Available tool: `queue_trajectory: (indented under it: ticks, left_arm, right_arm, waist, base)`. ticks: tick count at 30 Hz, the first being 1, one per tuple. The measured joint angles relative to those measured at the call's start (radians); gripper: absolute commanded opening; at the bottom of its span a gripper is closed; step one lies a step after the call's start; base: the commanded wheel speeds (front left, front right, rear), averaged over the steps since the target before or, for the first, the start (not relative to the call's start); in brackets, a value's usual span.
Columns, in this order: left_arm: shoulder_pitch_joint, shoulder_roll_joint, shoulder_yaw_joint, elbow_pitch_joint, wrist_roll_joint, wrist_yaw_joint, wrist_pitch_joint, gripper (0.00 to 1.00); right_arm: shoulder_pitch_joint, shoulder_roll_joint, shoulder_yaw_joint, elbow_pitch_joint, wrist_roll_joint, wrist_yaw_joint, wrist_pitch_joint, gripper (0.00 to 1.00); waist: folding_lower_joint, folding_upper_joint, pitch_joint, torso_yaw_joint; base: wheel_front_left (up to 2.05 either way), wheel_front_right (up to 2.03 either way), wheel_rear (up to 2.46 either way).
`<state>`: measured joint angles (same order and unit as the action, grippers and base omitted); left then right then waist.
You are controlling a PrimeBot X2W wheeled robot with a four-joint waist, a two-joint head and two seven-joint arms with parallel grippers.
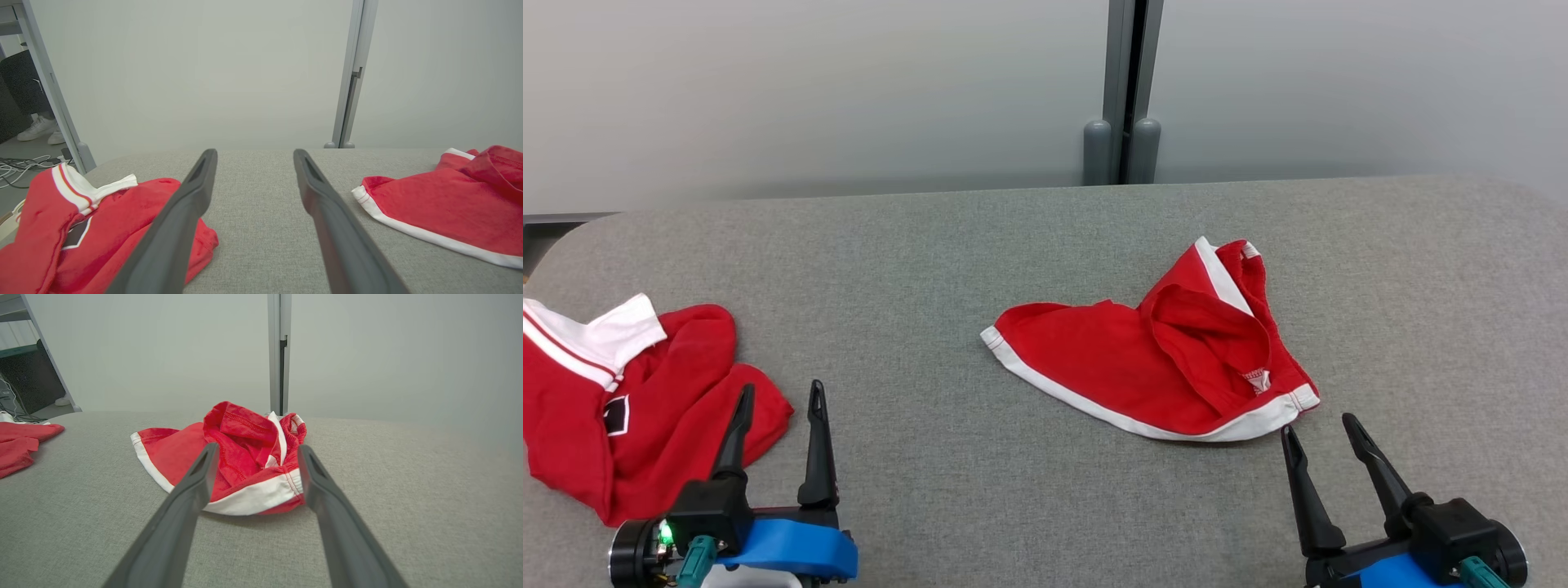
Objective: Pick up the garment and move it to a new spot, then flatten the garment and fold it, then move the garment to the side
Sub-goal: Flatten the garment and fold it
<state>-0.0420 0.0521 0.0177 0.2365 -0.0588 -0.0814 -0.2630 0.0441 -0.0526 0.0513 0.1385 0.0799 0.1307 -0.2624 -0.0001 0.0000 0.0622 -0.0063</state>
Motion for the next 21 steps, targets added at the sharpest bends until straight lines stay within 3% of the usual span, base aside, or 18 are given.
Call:
queue_trajectory:
  ticks: [11,21]
  left_arm:
    - [-0.013,0.002,-0.01,0.009,0.011,-0.011,0.0,1.0]
    - [-0.195,0.053,-0.062,0.087,0.018,-0.034,0.0,1.0]
  right_arm:
    - [-0.017,0.001,0.028,0.012,0.02,0.0,0.0,1.0]
    - [-0.073,0.002,0.07,-0.012,0.029,0.0,0.0,1.0]
  waist:
    - [0.0,0.0,0.005,-0.02]
    - [0.0001,0.0,0.052,-0.084]
  base:
    - [0.0,0.0,0.0]
    - [0.0,0.0,0.0]
